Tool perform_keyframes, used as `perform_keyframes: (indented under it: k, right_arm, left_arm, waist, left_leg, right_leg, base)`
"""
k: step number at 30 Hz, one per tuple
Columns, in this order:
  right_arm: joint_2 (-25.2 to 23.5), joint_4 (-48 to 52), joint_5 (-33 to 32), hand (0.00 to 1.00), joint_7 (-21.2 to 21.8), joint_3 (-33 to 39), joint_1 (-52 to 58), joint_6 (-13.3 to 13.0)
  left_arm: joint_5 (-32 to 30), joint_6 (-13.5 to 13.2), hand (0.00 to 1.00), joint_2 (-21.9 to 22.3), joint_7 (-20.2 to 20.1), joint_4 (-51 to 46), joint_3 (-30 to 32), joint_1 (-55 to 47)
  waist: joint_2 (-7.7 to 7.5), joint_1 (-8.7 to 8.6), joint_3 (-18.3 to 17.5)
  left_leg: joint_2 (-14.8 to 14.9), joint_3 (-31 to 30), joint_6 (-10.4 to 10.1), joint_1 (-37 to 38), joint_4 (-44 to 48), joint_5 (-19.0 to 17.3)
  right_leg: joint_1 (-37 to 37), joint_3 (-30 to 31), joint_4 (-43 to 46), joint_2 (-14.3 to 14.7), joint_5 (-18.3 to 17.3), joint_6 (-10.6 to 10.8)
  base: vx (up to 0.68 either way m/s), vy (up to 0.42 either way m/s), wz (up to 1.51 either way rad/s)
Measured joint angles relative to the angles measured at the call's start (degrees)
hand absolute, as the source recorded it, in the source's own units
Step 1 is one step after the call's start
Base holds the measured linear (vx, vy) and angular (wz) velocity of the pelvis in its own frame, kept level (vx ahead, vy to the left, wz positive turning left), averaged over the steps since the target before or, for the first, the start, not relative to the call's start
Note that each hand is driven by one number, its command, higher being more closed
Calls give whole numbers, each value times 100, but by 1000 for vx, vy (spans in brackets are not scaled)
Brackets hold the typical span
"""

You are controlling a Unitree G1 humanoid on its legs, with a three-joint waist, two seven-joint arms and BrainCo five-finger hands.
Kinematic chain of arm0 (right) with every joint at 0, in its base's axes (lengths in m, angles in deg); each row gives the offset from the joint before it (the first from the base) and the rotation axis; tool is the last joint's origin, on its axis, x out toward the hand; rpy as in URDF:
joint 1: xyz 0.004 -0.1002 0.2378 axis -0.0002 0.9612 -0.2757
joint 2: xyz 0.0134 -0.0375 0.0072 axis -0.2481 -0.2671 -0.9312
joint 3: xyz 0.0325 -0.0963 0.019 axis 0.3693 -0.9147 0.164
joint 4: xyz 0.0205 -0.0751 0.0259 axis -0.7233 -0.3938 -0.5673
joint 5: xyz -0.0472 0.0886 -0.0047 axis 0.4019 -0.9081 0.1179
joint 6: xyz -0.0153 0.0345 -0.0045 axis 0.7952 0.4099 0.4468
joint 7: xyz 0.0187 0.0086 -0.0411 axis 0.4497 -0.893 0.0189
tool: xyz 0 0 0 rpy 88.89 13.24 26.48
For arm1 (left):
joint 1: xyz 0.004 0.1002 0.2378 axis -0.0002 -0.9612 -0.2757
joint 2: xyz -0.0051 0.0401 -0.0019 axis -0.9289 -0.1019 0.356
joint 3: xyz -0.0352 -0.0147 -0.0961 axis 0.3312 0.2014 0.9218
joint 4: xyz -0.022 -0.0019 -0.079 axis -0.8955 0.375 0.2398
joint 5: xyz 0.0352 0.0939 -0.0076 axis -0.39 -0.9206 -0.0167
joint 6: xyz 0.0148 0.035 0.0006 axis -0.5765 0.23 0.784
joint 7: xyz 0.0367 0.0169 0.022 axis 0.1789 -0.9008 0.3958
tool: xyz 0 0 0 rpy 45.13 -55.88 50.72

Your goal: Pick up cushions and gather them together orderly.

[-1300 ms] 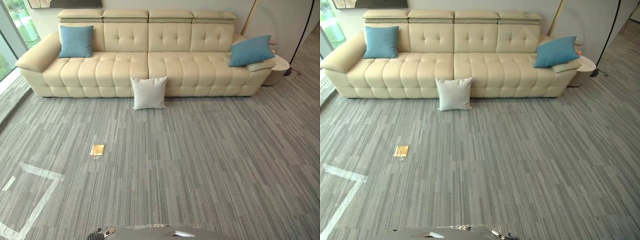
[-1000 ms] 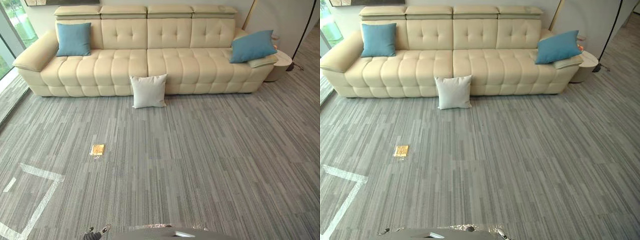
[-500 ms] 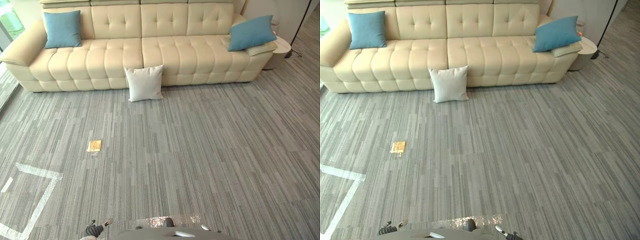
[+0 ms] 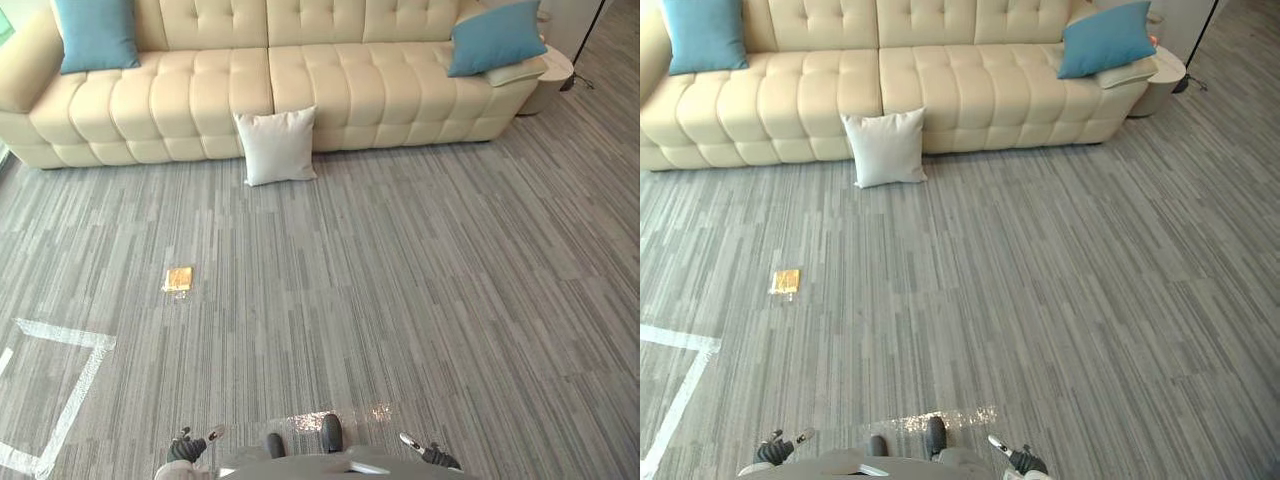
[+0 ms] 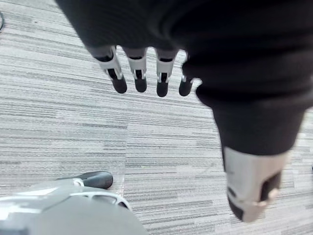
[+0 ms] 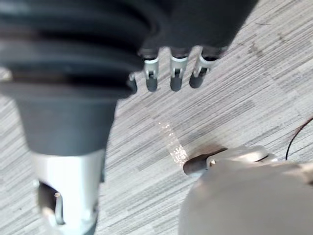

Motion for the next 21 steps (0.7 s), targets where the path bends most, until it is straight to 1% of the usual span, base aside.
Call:
perform_keyframes:
  k: [1, 2, 3, 4, 5, 6, 7, 8, 9, 10, 11, 12, 13, 14, 15, 16, 17, 18, 19, 20, 21]
  right_arm:
    - [5, 61, -9, 0, 2, 4, -4, -18]
    - [6, 70, -50, 0, 4, 12, -11, -22]
    - [6, 71, -52, 0, 3, 14, -11, -21]
    - [18, 71, -53, 0, 1, 22, -14, -19]
    - [24, 71, -52, 0, 1, 25, 7, -13]
    - [1, 70, -52, 0, 0, 18, 61, -9]
    - [-13, 60, -54, 0, 1, 28, 137, -7]
    - [60, 70, -49, 0, 10, 130, 97, -6]
    - [95, 96, -46, 0, 11, 135, 86, -28]
    - [117, 117, -46, 0, 14, 132, 59, -26]
    - [135, 106, -50, 0, 6, 133, 15, -16]
    - [136, 109, -50, 0, 2, 131, 13, -11]
    - [143, 114, -50, 0, -4, 128, 9, -12]
    - [141, 114, -57, 0, -5, 89, -2, -24]
    - [141, 113, -59, 0, -5, 81, -8, -27]
    - [135, 112, -119, 0, -6, -36, -75, -29]
    - [69, 114, -236, 0, -5, -137, -183, -28]
    - [28, 116, -256, 0, -8, -136, -223, -28]
    - [-38, 111, -254, 0, -8, -152, -281, -12]
    - [-3, 114, -288, 0, -5, -251, -268, -5]
    - [-10, 122, -291, 0, -12, -296, -261, -2]
  left_arm:
    - [6, 0, 0, 29, 2, -60, -1, 51]
    - [9, 0, 0, 49, 2, -92, -2, 105]
    - [9, 0, 0, 57, 2, -93, -4, 121]
    - [12, 0, 0, 130, 0, -94, -27, 213]
    - [11, -3, 0, 260, -5, -97, -41, 282]
    - [11, -4, 0, 346, -11, -92, -37, 264]
    - [11, -5, 0, 357, -16, -88, -37, 276]
    - [9, -12, 0, 563, -32, -64, -36, 343]
    - [10, -15, 0, 653, -39, -84, -27, 384]
    - [10, -18, 0, 688, -42, -107, -19, 383]
    - [9, -19, 0, 724, -48, -141, 52, 402]
    - [13, -21, 0, 747, -49, -174, 114, 402]
    - [68, -24, 0, 768, -52, -263, 194, 395]
    - [122, -26, 0, 793, -47, -376, 273, 391]
    - [127, -27, 0, 794, -45, -396, 277, 393]
    - [228, -32, 0, 794, -42, -506, 284, 394]
    - [237, -35, 0, 796, -39, -600, 291, 399]
    - [243, -43, 0, 796, -38, -628, 291, 404]
    - [298, -67, 0, 796, -36, -674, 291, 407]
    - [340, -78, 0, 786, -31, -713, 292, 395]
    - [346, -86, 0, 766, -25, -728, 292, 392]
  waist:
    - [14, -24, 14]
    - [21, -64, 23]
    - [24, -82, 24]
    - [77, -152, 59]
    - [118, -227, 80]
    - [103, -306, 78]
    - [97, -332, 85]
    - [269, -335, 101]
    - [328, -344, 106]
    - [367, -364, 116]
    - [431, -423, 167]
    - [450, -452, 181]
    - [474, -415, 187]
    - [476, -347, 197]
    - [473, -334, 199]
    - [429, -264, 225]
    - [385, -213, 244]
    - [388, -199, 247]
    - [406, -158, 252]
    - [409, -134, 255]
    - [399, -101, 261]
  left_leg:
    - [56, -42, -17, 112, -32, -57]
    - [96, -102, -69, 233, -119, -96]
    - [106, -122, -90, 257, -150, -108]
    - [169, -181, -133, 421, -331, -119]
    - [184, -281, -226, 687, -630, -81]
    - [171, -390, -318, 884, -786, -90]
    - [164, -474, -360, 991, -806, -112]
    - [350, -497, -567, 1137, -741, -37]
    - [405, -485, -766, 1040, -455, 129]
    - [484, -491, -748, 913, -97, 213]
    - [674, -594, -714, 496, 989, 439]
    - [836, -745, -711, 83, 2048, 766]
    - [1008, -870, -816, -329, 3176, 873]
    - [1200, -851, -865, -790, 4253, 899]
    - [1236, -828, -856, -879, 4436, 894]
    - [1356, -664, -746, -1278, 4887, 830]
    - [1392, -514, -614, -1735, 4851, 739]
    - [1404, -450, -579, -1873, 4787, 700]
    - [1418, -300, -456, -2179, 4445, 616]
    - [1412, -184, -391, -2370, 3999, 560]
    - [1364, -143, -379, -2496, 3405, 545]
  right_leg:
    - [-217, -226, -332, -72, -13, 10]
    - [-372, -424, -774, -67, 17, -2]
    - [-400, -461, -869, -61, 36, -19]
    - [-473, -565, -1274, -21, 175, -49]
    - [-512, -525, -1681, 58, 394, -53]
    - [-480, -409, -1883, 45, 523, -74]
    - [-471, -387, -1772, 35, 876, -234]
    - [-477, -536, -1237, 39, 628, -474]
    - [-454, -590, -1056, 37, 334, -570]
    - [-357, -641, -1060, 49, 214, -608]
    - [2, -762, -1233, 97, 59, -630]
    - [313, -838, -1434, 153, -2, -649]
    - [718, -871, -1686, 273, -15, -655]
    - [1197, -881, -1965, 391, -17, -658]
    - [1292, -880, -2022, 410, -20, -664]
    - [1710, -849, -2281, 457, -51, -711]
    - [2019, -783, -2582, 477, -97, -696]
    - [2102, -760, -2668, 477, -112, -677]
    - [2272, -709, -2808, 475, -130, -645]
    - [2446, -689, -2933, 468, -145, -616]
    - [2622, -677, -3057, 462, -171, -565]
  base:
    - [412, -43, 20]
    - [474, -64, 19]
    - [487, -100, 32]
    - [551, -141, 49]
    - [712, -208, 77]
    - [641, -207, 71]
    - [773, -300, 63]
    - [636, -272, 41]
    - [741, -343, 32]
    - [477, -242, 35]
    - [574, -296, 43]
    - [532, -274, 44]
    - [570, -284, 25]
    - [353, -171, 6]
    - [294, -125, -8]
    - [321, -96, -19]
    - [321, -96, -21]
    - [294, -47, -23]
    - [289, 23, -14]
    - [407, 65, -11]
    - [357, 99, -7]
